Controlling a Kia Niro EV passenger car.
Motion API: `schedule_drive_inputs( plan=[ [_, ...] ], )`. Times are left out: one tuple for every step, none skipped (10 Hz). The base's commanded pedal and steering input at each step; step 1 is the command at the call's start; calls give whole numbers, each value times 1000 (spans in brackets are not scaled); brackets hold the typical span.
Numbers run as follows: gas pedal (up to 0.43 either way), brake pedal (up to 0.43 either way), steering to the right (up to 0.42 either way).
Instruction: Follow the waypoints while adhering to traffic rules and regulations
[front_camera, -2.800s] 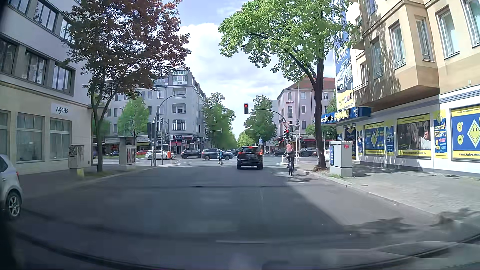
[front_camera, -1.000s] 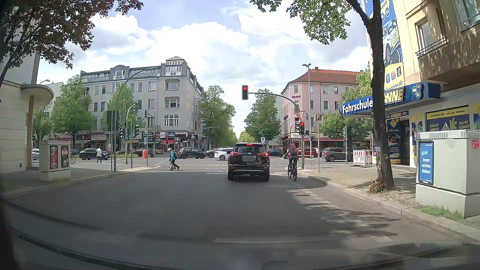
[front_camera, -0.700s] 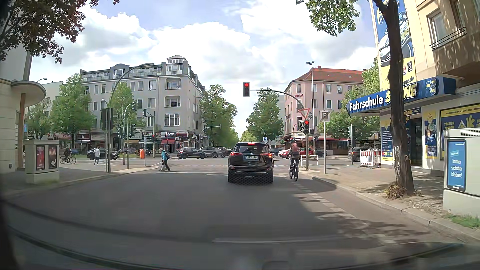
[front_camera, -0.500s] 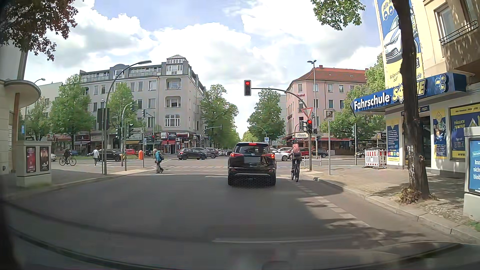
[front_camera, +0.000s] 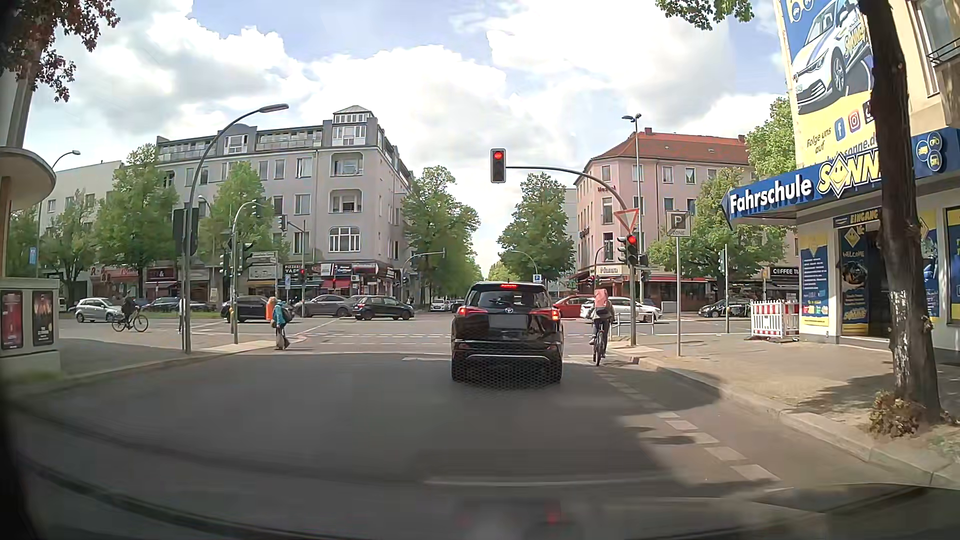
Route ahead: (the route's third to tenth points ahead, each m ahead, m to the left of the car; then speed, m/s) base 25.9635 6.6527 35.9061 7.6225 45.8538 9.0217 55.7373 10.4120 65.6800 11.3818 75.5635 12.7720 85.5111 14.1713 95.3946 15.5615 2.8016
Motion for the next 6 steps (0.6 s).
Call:
schedule_drive_inputs(
  plan=[
    [0,140,-6],
    [0,140,-11],
    [0,140,-17],
    [0,140,-25],
    [0,146,-26],
    [0,146,-26]
  ],
)
